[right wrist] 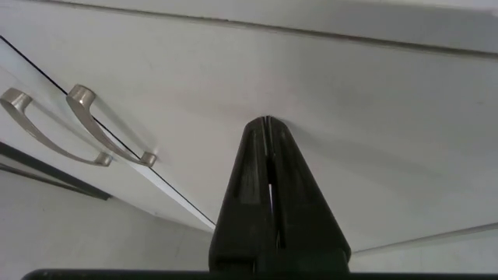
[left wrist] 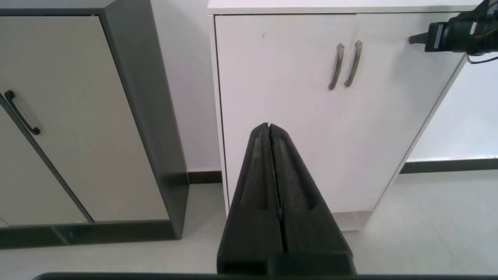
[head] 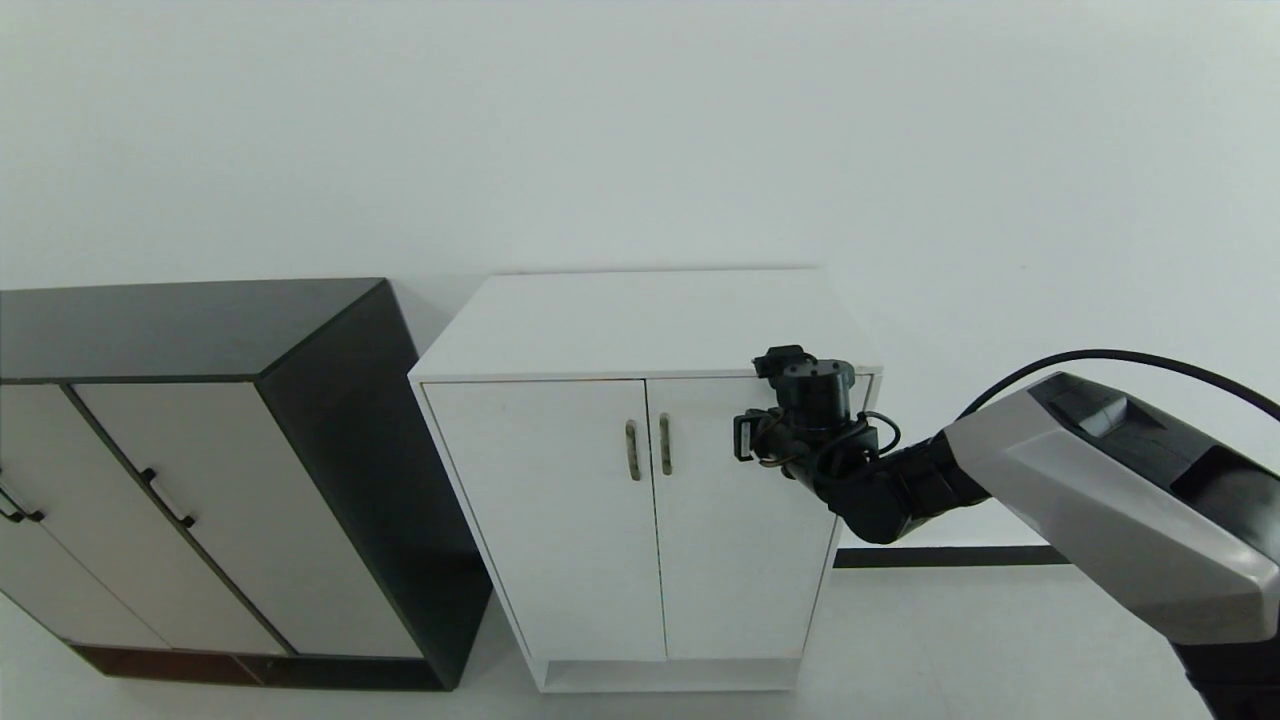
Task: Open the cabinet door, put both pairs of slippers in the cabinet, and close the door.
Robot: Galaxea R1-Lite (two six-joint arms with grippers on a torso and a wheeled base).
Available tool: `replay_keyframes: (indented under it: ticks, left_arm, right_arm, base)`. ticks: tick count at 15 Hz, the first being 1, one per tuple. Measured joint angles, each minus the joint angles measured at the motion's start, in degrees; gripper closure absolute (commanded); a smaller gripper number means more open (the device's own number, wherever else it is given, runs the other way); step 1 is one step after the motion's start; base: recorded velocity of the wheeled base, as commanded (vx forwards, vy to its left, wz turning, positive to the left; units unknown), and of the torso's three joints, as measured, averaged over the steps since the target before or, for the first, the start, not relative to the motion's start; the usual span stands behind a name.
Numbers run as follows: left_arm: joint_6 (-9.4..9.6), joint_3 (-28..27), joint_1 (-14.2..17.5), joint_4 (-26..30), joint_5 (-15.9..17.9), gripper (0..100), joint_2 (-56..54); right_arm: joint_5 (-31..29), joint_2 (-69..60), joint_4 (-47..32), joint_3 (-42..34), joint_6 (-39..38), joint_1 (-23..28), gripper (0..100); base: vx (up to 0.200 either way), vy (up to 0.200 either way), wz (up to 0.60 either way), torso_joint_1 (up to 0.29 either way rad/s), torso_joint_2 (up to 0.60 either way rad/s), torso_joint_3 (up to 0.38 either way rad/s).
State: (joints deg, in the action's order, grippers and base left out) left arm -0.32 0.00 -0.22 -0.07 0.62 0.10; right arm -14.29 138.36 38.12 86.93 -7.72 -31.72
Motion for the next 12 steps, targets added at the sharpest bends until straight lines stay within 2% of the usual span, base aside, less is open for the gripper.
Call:
replay_keyframes:
  ticks: [7, 12]
  left_arm:
    - [0.00, 0.00, -0.05, 0.00, 0.00, 100, 0.00]
    - [0.00, 0.00, 0.00, 0.00, -0.02, 100, 0.00]
  right_arm:
    - [-0.10, -0.24, 0.44, -1.88, 0.02, 0.05, 100]
    - [-0.54, -4.02, 5.73, -12.46, 0.20, 0.00, 100]
  base:
    - [0.000, 0.000, 0.00, 0.000, 0.00, 0.000]
    - [0.000, 0.000, 0.00, 0.000, 0.00, 0.000]
